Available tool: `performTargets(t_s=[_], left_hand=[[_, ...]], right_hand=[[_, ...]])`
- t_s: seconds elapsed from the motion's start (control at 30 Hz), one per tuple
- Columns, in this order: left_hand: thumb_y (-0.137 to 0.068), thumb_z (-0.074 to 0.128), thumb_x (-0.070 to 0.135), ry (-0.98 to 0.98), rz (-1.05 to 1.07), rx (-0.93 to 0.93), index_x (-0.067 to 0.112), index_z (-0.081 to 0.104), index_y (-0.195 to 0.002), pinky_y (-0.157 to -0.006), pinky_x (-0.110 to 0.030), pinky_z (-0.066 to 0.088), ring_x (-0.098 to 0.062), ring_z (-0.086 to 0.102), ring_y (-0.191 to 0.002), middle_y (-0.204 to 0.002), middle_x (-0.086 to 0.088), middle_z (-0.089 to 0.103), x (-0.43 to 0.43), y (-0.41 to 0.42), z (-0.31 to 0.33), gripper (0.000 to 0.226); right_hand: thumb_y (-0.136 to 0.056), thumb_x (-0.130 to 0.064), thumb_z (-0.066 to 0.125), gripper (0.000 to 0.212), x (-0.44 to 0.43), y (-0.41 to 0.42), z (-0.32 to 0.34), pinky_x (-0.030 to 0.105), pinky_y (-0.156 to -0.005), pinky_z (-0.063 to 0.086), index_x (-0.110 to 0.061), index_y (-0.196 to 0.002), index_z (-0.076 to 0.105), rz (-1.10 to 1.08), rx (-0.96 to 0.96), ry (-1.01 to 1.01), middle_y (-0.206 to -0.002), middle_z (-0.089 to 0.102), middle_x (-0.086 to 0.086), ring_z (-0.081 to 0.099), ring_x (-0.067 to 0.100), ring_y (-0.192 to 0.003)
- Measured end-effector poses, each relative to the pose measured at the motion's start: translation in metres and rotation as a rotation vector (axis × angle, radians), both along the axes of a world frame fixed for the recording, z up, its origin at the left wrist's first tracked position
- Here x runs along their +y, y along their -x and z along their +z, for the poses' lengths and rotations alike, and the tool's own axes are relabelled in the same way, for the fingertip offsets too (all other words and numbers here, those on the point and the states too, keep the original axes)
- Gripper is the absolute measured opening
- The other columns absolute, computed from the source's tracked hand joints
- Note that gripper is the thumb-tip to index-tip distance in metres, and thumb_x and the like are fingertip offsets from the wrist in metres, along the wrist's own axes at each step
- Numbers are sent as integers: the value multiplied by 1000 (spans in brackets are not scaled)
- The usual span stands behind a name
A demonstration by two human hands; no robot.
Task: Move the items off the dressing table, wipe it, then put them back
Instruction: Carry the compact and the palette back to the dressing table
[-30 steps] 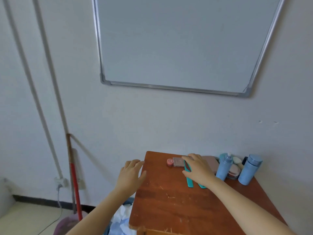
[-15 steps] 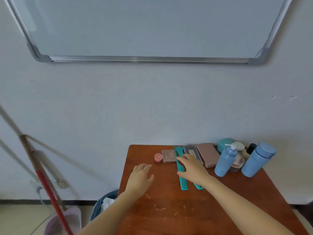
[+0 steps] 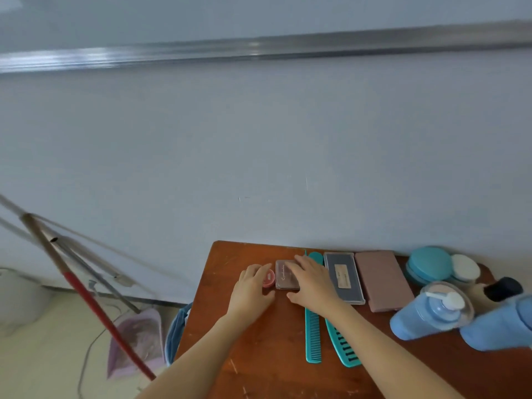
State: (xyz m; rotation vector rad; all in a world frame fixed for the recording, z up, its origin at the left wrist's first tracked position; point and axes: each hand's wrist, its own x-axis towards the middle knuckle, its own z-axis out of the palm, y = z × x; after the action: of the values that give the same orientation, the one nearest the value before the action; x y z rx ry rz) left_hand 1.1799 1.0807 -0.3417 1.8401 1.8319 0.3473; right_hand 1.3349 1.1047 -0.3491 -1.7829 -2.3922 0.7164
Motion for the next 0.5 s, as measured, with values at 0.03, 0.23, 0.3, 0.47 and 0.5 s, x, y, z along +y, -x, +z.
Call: performTargets(t_s=[0.03, 0.23, 0.3, 0.47, 0.5], left_hand=[[-85, 57, 23, 2, -5, 14, 23, 35, -139, -99, -21, 35, -12, 35, -126, -138, 4, 40, 3, 0, -1, 58], [-85, 55, 21, -22, -55, 88, 23, 41, -135, -98, -23, 35, -13, 39, -119, -132, 6, 48, 12, 8, -7, 51], [-85, 57, 20, -37, -42, 70, 22, 44, -134, -98, -24, 35, -13, 40, -119, -130, 5, 50, 12, 12, -7, 51], [-83, 61, 17, -69, 18, -51, 19, 49, -129, -97, -21, 35, -13, 44, -116, -125, 2, 53, 1, 29, 0, 48], [-83, 62, 18, -77, 15, -64, 19, 49, -129, -96, -20, 35, -12, 45, -116, -124, 2, 53, -2, 33, 1, 48]], right_hand=[[-82, -31, 61, 69, 3, 0, -3, 40, -115, 12, -26, -140, 26, 9, 4, -1, -151, 22, 0, 14, 21, -141], [-79, -26, 62, 67, 15, 0, -4, 43, -114, 10, -25, -138, 30, 72, -15, -13, -138, 35, 1, 27, 23, -132], [-78, -28, 63, 67, 14, 1, -2, 43, -114, 12, -26, -137, 31, 60, 0, -22, -131, 39, 1, 32, 22, -126], [-77, -34, 63, 71, -3, 6, 3, 37, -110, 18, -28, -139, 28, 12, 49, -82, -128, 40, -1, 35, 19, -121], [-77, -34, 63, 71, -8, 7, 5, 36, -108, 19, -29, -138, 28, 6, 53, -97, -128, 40, -1, 35, 19, -121]])
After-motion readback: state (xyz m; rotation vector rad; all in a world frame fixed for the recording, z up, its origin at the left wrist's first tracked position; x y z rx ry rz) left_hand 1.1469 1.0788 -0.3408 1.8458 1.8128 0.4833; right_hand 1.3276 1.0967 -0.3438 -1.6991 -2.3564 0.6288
